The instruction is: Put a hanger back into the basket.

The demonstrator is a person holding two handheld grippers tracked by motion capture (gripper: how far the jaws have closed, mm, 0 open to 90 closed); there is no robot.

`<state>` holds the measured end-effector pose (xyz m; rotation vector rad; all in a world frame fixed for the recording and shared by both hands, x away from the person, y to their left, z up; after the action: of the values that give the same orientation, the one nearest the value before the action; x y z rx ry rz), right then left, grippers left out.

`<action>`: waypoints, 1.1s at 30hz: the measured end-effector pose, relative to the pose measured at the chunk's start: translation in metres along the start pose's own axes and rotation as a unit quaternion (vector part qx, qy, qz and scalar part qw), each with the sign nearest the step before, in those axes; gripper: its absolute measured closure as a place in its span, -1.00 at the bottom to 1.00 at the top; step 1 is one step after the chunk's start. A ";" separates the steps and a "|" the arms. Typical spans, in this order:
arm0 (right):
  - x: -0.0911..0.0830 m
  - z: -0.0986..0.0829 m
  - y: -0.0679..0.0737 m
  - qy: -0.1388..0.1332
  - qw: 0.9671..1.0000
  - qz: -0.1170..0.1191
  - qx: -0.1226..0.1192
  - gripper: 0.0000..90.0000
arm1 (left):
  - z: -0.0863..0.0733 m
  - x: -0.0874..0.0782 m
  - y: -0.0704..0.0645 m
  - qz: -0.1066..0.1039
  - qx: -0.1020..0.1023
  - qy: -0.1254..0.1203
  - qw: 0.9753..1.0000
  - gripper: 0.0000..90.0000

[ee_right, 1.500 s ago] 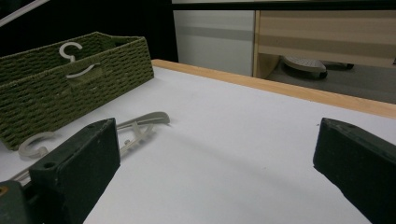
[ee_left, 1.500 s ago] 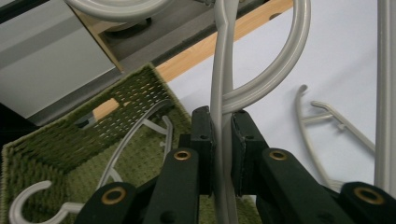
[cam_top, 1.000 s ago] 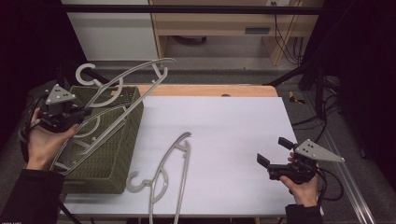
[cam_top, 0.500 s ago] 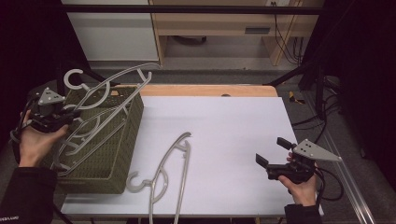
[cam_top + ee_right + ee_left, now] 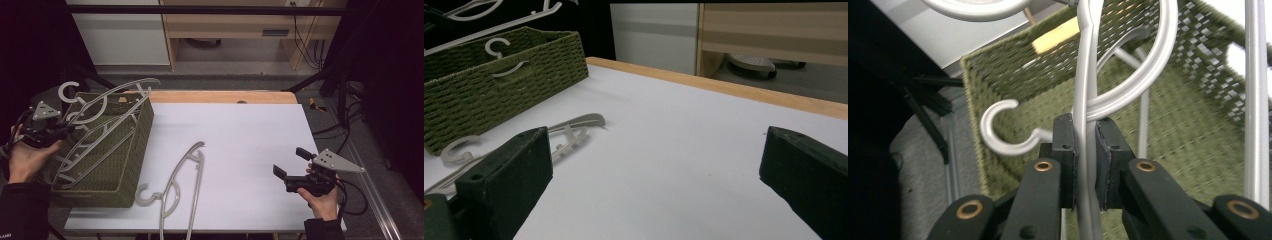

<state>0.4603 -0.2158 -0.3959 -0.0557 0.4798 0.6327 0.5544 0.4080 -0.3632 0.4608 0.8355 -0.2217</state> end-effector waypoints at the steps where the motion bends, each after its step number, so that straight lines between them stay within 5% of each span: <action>1: 0.000 0.000 0.000 0.000 1.000 0.000 0.000 -0.98 | -0.002 0.001 0.002 0.001 -0.002 0.002 1.000 0.81; 24: 0.001 0.000 0.001 0.001 1.000 0.001 -0.002 -0.98 | -0.033 0.017 0.017 0.023 0.006 0.046 0.999 0.81; 33: 0.002 -0.001 0.000 0.002 1.000 0.000 -0.002 -0.98 | -0.042 0.019 0.025 0.032 -0.010 0.053 0.998 0.81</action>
<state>0.4610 -0.2147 -0.3972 -0.0604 0.4822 0.6342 0.5484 0.4495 -0.3938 0.4828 0.9241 -0.1312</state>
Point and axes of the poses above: each handheld gripper's, and its own axes: x roughly forward along the jaws, z roughly out of its top, y roughly to its left, the point moved 8 cm from there along x, roughly forward along the jaws, and after that the axes turned 10 degrees about y, right-handed, at the moved point
